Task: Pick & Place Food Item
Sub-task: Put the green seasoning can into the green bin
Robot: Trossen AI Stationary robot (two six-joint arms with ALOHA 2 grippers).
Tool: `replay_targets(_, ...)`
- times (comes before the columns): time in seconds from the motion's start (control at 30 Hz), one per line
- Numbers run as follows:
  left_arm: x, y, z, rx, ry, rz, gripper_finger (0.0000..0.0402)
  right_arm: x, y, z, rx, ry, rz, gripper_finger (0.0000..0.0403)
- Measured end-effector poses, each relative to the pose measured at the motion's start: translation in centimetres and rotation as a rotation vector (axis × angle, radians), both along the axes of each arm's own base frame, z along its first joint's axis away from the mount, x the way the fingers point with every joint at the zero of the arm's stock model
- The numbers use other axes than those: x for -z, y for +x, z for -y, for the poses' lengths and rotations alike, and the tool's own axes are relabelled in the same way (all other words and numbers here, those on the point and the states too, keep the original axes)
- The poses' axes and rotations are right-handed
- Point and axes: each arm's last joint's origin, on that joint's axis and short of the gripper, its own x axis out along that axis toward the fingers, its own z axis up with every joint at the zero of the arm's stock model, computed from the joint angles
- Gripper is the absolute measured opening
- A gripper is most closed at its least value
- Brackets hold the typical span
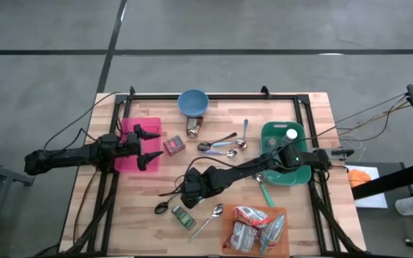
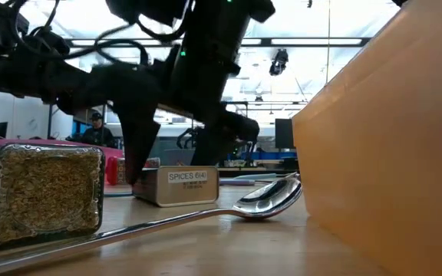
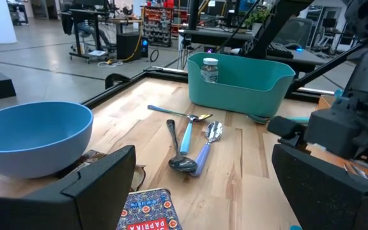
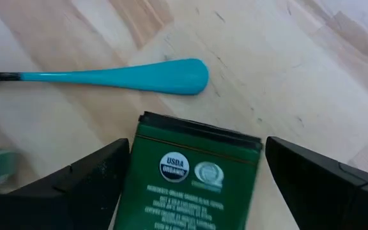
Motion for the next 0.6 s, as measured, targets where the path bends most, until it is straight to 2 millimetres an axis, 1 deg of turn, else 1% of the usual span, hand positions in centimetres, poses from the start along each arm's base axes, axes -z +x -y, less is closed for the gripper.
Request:
replay_targets(0.1,0.0,0.0,0.0,0.0,0.0,0.0,0.0372,0.56,-0.05,0.15,0.003,0.0,0.003,0.0363)
replay_targets(0.33,0.0,0.0,0.0,0.0,0.0,0.0,0.0372,0.73,-0.05,0.27,0.006,-0.002,0.007,0.036)
replay_targets(0.4,0.0,0.0,0.0,0.0,0.0,0.0,0.0372,0.65,-0.04,0.27,0.006,-0.004,0.006,0.0348)
replay_targets(0.6,0.0,0.0,0.0,0.0,0.0,0.0,0.0372,0.69,-0.05,0.33,0.017,-0.005,0.008,0.0286)
